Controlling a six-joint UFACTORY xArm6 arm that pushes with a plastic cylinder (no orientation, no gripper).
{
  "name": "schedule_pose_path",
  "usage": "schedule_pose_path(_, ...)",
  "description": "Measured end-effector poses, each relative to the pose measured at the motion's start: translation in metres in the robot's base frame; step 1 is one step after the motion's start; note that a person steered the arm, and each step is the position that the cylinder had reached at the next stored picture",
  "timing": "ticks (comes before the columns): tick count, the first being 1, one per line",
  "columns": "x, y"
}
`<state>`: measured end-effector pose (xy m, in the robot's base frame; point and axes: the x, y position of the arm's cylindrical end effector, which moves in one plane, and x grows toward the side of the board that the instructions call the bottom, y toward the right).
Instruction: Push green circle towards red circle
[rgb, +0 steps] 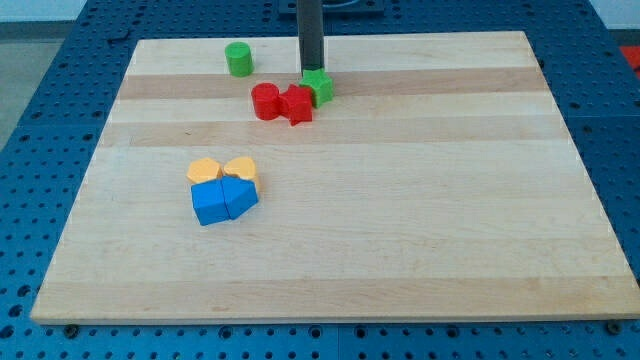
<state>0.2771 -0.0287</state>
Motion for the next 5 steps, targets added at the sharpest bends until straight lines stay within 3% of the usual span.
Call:
schedule_pose_path(2, -0.045, -0.007)
schedule_pose_path(3, -0.072, -0.045)
schedule_pose_path(4, -0.086, -0.118)
schedule_pose_path(5, -0.084, -0.166)
